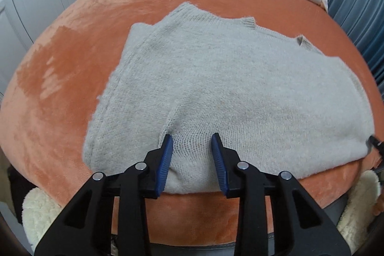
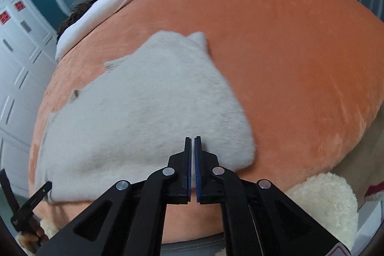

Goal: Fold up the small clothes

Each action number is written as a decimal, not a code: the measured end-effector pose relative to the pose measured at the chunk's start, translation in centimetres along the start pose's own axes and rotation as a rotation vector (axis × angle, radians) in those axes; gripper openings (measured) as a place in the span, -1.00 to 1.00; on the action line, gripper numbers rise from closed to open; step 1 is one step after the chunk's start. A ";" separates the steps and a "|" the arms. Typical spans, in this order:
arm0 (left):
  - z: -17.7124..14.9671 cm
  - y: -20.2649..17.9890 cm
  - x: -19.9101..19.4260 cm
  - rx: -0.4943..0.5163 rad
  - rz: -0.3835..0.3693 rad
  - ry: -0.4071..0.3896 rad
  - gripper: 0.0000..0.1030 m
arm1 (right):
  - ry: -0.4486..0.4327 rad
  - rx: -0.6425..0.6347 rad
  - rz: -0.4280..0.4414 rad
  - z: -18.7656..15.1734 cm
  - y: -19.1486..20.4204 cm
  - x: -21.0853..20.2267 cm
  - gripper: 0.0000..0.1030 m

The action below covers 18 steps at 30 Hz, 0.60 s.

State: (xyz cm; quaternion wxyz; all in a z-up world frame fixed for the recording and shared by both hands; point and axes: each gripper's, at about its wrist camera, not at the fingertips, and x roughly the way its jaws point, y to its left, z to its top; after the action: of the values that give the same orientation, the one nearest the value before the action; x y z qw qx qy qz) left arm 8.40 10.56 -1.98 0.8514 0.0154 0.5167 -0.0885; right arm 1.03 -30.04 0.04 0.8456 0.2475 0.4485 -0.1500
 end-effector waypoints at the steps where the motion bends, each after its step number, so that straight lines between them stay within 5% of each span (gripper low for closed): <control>1: -0.3 -0.1 -0.1 0.010 0.022 -0.002 -0.35 | -0.009 -0.053 0.002 -0.1 1.0 -0.1 -0.95; 4: -0.6 -0.1 0.0 0.017 0.034 -0.005 -0.35 | 0.029 -0.131 -0.135 -0.1 1.0 2.7 -1.00; 10: -0.9 1.1 -0.2 -0.032 -0.027 0.011 -0.35 | -0.009 0.002 -0.019 0.7 -0.3 0.0 -0.90; 13: -1.0 1.0 -0.1 -0.029 -0.025 0.009 -0.35 | -0.040 -0.062 -0.072 1.1 0.2 -0.5 -0.89; 15: -1.0 1.1 -0.1 -0.028 -0.021 0.009 -0.35 | 0.019 -0.084 -0.164 1.1 -1.1 1.7 -0.94; 18: -1.0 1.1 -0.2 -0.033 -0.029 0.010 -0.35 | 0.038 -0.015 -0.121 0.9 -2.7 1.9 -1.00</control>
State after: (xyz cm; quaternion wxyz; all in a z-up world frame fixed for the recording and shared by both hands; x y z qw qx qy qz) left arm 7.60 11.80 -2.36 0.8477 -0.0056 0.5223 -0.0924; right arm 1.39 -32.82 -1.84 0.8281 0.2165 0.4798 -0.1928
